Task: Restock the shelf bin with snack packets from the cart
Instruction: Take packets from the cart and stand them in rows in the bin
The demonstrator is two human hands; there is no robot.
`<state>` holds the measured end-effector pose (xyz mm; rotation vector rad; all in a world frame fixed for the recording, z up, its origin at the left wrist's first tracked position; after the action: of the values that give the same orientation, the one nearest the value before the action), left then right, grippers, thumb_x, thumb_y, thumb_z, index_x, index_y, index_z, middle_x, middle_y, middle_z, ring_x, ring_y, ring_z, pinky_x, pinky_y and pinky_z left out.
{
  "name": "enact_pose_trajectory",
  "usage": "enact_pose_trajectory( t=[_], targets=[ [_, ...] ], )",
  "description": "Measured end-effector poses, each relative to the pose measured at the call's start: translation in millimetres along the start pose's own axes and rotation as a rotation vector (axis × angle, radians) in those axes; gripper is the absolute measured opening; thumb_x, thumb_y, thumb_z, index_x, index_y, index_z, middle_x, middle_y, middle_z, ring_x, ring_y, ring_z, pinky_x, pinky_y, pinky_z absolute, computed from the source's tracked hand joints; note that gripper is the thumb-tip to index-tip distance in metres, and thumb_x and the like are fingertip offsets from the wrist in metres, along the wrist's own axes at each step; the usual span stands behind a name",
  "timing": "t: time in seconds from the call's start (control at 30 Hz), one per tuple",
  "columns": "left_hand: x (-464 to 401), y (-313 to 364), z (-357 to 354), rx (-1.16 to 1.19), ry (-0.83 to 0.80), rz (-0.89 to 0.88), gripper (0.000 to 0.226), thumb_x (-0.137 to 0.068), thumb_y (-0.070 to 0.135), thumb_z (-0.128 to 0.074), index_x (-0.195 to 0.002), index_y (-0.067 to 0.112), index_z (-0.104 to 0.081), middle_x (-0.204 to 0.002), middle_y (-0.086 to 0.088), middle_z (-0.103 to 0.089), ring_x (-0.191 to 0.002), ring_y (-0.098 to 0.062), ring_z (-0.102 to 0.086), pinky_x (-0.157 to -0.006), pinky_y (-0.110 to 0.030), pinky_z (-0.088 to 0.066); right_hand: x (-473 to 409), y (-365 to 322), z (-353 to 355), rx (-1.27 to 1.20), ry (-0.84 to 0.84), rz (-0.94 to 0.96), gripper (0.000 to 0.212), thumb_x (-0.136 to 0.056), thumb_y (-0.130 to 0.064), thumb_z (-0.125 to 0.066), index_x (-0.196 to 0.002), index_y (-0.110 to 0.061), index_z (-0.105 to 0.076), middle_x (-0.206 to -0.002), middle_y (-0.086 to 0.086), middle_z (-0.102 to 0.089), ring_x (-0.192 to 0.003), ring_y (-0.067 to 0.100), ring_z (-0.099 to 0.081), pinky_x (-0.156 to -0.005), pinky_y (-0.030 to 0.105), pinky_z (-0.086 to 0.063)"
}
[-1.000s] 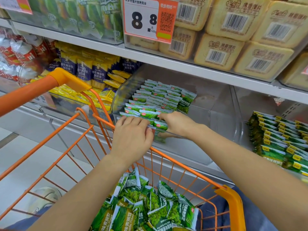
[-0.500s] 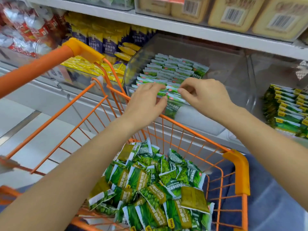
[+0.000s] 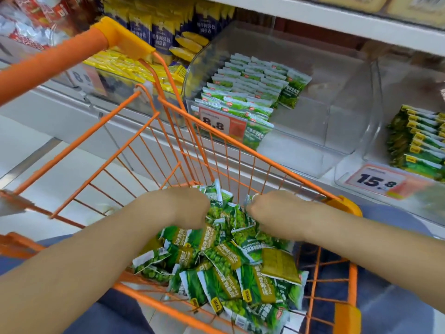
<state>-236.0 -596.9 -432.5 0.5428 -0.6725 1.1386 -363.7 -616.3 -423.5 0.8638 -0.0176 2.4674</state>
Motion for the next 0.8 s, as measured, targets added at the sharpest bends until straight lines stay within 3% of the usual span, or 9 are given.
enact_pose_trajectory(
  t=[0.13, 0.23, 0.33, 0.5, 0.6, 0.67, 0.7, 0.73, 0.8],
  targets=[
    [-0.8, -17.8, 6.9, 0.043, 0.031, 0.086, 0.036, -0.102, 0.037, -0.04, -0.108, 0.007, -0.058, -0.092, -0.005, -0.049, -0.078, -0.021, -0.044, -0.066, -0.03, -0.036, -4.9, 5.0, -12.0, 0.017, -0.074, -0.063, 0.066, -0.092, 0.001, -0.044, -0.151, -0.012, -0.016, -0.146, 0.022, -0.03, -0.099, 0.032, -0.058, -0.054, 0.034, -0.038],
    [-2.4, -16.3, 5.7, 0.077, 0.033, 0.066, 0.041, -0.102, 0.04, -0.038, -0.116, 0.008, -0.059, -0.096, -0.008, -0.053, -0.082, -0.023, -0.044, -0.071, -0.032, -0.038, -7.9, -3.8, -13.1, 0.095, -0.111, -0.044, 0.071, -0.095, -0.001, -0.042, -0.153, -0.013, -0.003, -0.15, 0.028, -0.019, -0.106, 0.033, -0.056, -0.054, 0.032, -0.036],
    [-4.0, -13.4, 5.4, 0.105, 0.041, 0.048, 0.039, -0.101, 0.043, -0.038, -0.107, 0.008, -0.057, -0.095, -0.009, -0.054, -0.08, -0.023, -0.044, -0.066, -0.031, -0.036, -10.1, -5.8, -16.5, 0.141, -0.16, -0.056, 0.064, -0.098, -0.004, -0.039, -0.153, -0.01, -0.006, -0.148, 0.031, -0.023, -0.112, 0.031, -0.053, -0.06, 0.032, -0.038],
    [-4.1, -19.7, 6.3, 0.1, 0.058, 0.067, 0.034, -0.101, 0.044, -0.039, -0.106, 0.014, -0.054, -0.093, -0.006, -0.046, -0.08, -0.023, -0.041, -0.065, -0.031, -0.034, -16.3, -6.3, -20.7, -0.032, -0.107, -0.009, 0.047, -0.089, 0.0, -0.043, -0.134, -0.011, -0.048, -0.115, 0.013, -0.047, -0.077, 0.023, -0.05, -0.05, 0.031, -0.034],
    [-2.4, -19.2, 14.1, 0.114, 0.13, 0.052, 0.029, -0.1, 0.042, -0.041, -0.108, 0.017, -0.053, -0.097, -0.006, -0.048, -0.084, -0.023, -0.044, -0.069, -0.031, -0.037, -18.3, -6.4, -18.5, -0.123, -0.029, 0.037, 0.047, -0.086, 0.001, -0.044, -0.128, -0.015, -0.056, -0.118, 0.009, -0.05, -0.089, 0.025, -0.057, -0.055, 0.034, -0.043],
    [3.4, -18.1, 26.2, 0.173, 0.236, 0.026, 0.029, -0.099, 0.034, -0.046, -0.123, 0.019, -0.051, -0.111, -0.004, -0.058, -0.097, -0.023, -0.053, -0.076, -0.03, -0.041, -12.2, 0.5, -5.6, -0.369, 0.029, 0.039, 0.048, -0.089, -0.004, -0.043, -0.131, -0.024, -0.057, -0.133, 0.0, -0.049, -0.108, 0.012, -0.056, -0.085, 0.028, -0.049],
    [6.8, -17.3, 32.8, 0.228, 0.297, -0.002, 0.035, -0.097, 0.027, -0.05, -0.131, 0.021, -0.047, -0.121, -0.003, -0.058, -0.106, -0.021, -0.054, -0.082, -0.032, -0.044, -7.3, 5.0, 5.3, -0.55, 0.064, 0.043, 0.046, -0.092, -0.006, -0.044, -0.13, -0.027, -0.058, -0.136, -0.004, -0.049, -0.104, -0.001, -0.056, -0.088, 0.017, -0.045],
    [11.0, -15.6, 39.1, 0.292, 0.358, -0.045, 0.045, -0.093, 0.021, -0.054, -0.136, 0.024, -0.043, -0.129, -0.001, -0.054, -0.112, -0.018, -0.052, -0.088, -0.034, -0.046, -1.3, 11.1, 17.3, -0.772, 0.102, 0.044, 0.043, -0.093, -0.007, -0.046, -0.127, -0.029, -0.06, -0.131, -0.003, -0.054, -0.085, -0.006, -0.058, -0.078, 0.011, -0.044],
    [20.5, -8.6, 50.3, 0.418, 0.431, -0.146, 0.06, -0.087, 0.016, -0.06, -0.141, 0.028, -0.037, -0.136, 0.003, -0.046, -0.12, -0.015, -0.046, -0.097, -0.037, -0.044, 12.6, 23.8, 36.8, -1.268, 0.159, 0.048, 0.043, -0.092, -0.001, -0.048, -0.119, -0.029, -0.064, -0.092, 0.011, -0.067, -0.051, 0.009, -0.05, -0.051, 0.016, -0.04]
  ],
)
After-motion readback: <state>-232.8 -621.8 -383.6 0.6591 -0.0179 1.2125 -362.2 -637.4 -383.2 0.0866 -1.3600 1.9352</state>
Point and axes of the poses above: each hand's wrist, its own x-axis away from the middle knuckle, its own z-axis out of the back of the hand, y = z × x, the point moved 7 cm from there along -x, towards the middle knuckle
